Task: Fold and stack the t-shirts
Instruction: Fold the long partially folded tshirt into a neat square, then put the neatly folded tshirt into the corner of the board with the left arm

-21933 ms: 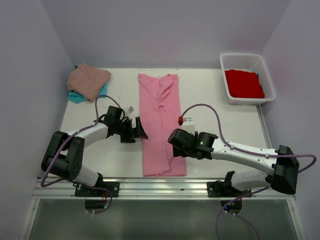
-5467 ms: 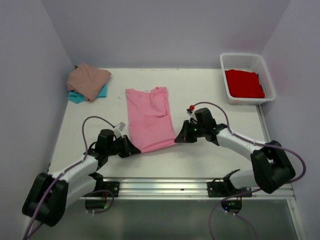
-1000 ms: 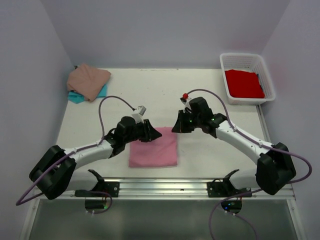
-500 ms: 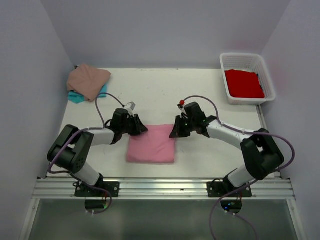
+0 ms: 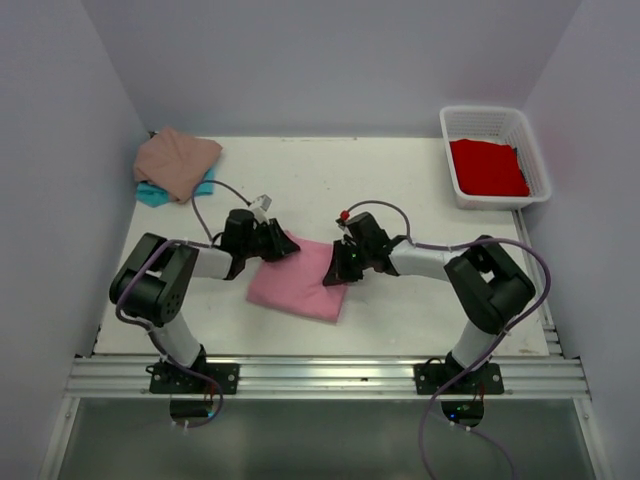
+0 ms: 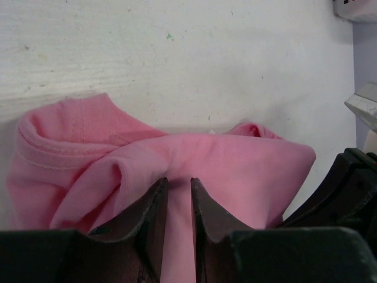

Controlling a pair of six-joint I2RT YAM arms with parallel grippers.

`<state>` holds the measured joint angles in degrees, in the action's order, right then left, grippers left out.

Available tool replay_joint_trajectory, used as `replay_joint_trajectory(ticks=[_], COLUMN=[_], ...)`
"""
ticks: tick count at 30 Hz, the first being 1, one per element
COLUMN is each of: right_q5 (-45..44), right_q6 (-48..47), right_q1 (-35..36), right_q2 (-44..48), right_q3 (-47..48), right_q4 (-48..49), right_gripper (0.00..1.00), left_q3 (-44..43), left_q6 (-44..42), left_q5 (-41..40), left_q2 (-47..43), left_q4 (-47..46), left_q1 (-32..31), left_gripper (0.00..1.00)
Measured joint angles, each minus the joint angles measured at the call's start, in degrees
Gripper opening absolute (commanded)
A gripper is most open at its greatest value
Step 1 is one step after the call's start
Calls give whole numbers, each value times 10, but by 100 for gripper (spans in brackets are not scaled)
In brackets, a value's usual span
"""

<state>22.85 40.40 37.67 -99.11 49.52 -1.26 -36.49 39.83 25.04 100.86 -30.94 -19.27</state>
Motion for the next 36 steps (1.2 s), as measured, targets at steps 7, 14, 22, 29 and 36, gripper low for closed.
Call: replay_joint_trajectory(ticks=[7,14,22,29,36], right_q5=[-100,-225,-249,-248,-248], right_q6=[-33,-62,-94,-113,-121], right_q1=[5,-4,-35,-47,-48], right_q2=[0,-8,-67,-76,-76], right_q3=[54,118,181,195,195], right_q4=[-105,-220,-251,-252,-252], right_gripper=[0,0,0,0,0], left_q3=[47,113,120,63,100], left_q6=[-16,-14,-18,-44,-25], left_q5=[-35,-57,-100,-196,-169], left_q2=[-132,-226,-332,-383,-359], left_q4=[103,155,275,367,369], left_q1=[0,0,0,0,0], left_gripper=[25,24,45,94,100])
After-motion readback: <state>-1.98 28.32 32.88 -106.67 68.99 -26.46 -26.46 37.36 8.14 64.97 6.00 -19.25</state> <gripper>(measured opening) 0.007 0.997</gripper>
